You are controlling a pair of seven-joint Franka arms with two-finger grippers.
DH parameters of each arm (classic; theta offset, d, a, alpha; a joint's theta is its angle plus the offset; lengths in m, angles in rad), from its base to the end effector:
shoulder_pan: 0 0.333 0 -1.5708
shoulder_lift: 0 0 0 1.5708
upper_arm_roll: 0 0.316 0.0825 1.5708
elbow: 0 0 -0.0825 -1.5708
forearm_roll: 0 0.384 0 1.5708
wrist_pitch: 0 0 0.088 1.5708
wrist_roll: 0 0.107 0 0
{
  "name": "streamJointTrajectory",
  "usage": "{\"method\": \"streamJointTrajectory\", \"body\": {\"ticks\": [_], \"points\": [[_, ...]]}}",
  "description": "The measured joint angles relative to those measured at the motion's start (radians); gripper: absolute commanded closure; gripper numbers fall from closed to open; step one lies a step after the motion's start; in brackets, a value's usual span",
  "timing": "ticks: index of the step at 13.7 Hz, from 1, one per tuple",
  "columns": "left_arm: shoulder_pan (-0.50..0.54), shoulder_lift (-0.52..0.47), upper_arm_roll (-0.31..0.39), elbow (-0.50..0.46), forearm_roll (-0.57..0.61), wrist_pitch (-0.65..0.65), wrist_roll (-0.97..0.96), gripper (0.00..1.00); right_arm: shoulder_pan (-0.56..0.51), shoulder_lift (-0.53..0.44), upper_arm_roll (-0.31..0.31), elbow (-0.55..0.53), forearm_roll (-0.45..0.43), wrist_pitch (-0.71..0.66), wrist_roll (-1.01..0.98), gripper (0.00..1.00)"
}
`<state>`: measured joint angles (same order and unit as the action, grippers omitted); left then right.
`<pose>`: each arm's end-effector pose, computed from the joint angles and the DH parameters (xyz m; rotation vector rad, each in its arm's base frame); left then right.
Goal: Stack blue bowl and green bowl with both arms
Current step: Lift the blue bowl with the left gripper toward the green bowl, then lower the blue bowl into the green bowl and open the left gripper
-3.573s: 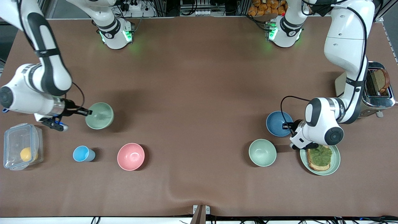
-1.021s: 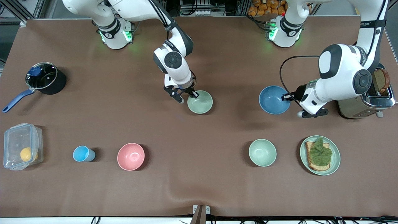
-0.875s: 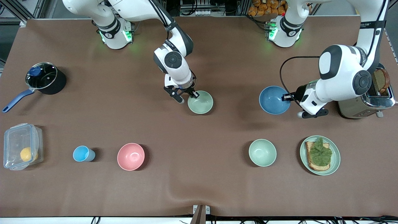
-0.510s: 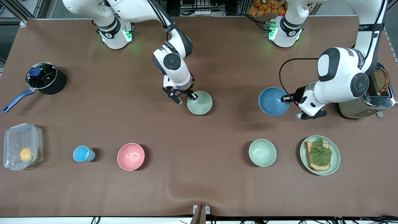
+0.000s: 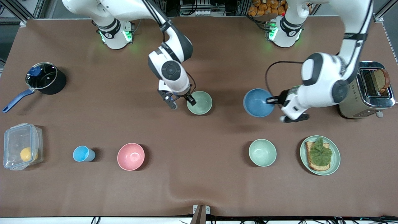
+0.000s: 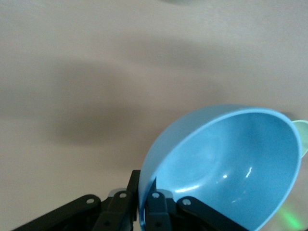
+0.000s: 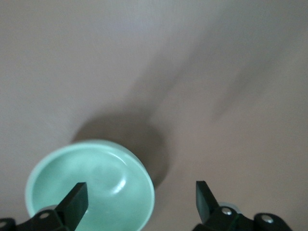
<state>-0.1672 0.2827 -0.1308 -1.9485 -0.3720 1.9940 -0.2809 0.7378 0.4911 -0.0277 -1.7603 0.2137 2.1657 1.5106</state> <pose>0.5528 -0.1904 0.3238 2.8188 0.2526 -0.4690 0.4874 0.4319 0.2818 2.7952 -1.3942 -0.2812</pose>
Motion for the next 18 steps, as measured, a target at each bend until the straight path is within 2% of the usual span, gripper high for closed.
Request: {"method": "streamJointTrajectory", "body": {"ticks": [3, 6, 8, 13, 18], "points": [[-0.106, 0.094, -0.004, 0.089, 0.000, 0.011, -0.117, 1.00, -0.073, -0.014, -0.001, 0.013, 0.000, -0.021, -0.004, 0.00], [-0.141, 0.120, -0.015, 0.109, -0.024, 0.061, -0.130, 1.00, -0.132, -0.008, -0.001, 0.011, 0.004, -0.021, -0.004, 0.00], [-0.184, 0.136, -0.022, 0.109, -0.046, 0.123, -0.158, 1.00, -0.161, 0.000, -0.001, 0.005, 0.057, -0.021, -0.004, 0.00], [-0.305, 0.195, -0.026, 0.109, -0.047, 0.262, -0.267, 1.00, -0.162, 0.059, 0.008, -0.019, 0.127, 0.072, -0.002, 0.00], [-0.367, 0.242, -0.026, 0.110, -0.047, 0.347, -0.325, 1.00, -0.150, 0.130, 0.016, -0.026, 0.194, 0.201, -0.002, 0.00]]}}
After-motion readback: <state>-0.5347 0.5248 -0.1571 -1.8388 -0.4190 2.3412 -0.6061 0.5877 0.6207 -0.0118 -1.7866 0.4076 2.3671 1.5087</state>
